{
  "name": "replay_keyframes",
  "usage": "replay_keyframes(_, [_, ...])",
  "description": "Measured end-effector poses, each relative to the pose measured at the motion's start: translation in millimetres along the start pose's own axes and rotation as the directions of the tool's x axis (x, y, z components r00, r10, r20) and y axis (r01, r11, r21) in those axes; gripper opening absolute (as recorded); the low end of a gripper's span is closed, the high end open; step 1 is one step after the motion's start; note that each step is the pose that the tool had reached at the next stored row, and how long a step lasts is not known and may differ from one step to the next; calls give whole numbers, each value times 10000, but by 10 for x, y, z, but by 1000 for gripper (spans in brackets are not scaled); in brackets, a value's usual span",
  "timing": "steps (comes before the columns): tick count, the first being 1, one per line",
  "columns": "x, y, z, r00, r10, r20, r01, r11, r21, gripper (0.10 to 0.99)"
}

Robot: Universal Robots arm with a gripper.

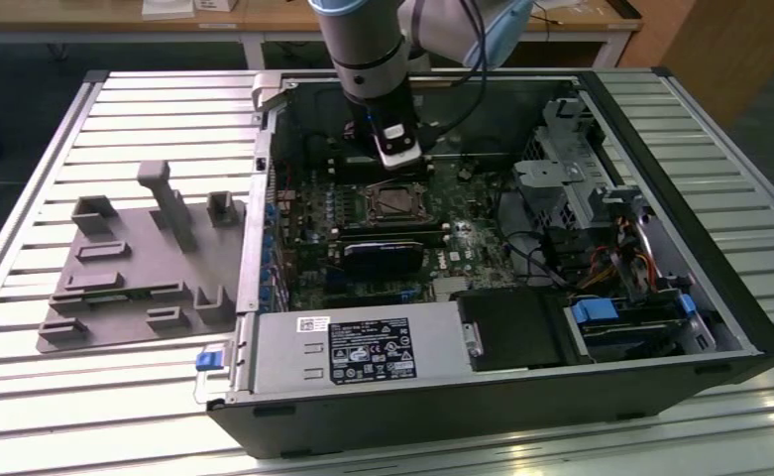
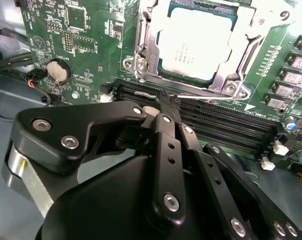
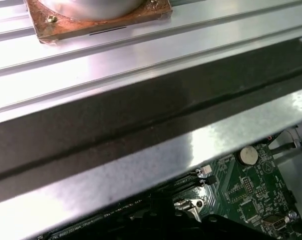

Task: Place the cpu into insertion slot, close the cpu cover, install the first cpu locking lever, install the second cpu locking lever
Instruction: 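Install the first cpu locking lever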

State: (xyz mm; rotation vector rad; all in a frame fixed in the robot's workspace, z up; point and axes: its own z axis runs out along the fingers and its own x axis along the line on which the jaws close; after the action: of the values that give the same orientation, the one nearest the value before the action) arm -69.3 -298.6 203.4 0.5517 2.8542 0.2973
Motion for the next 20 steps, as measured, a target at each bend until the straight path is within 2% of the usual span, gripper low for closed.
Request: replay_keyframes(20, [20, 8, 61, 9984, 539, 147, -541, 9985, 97, 102])
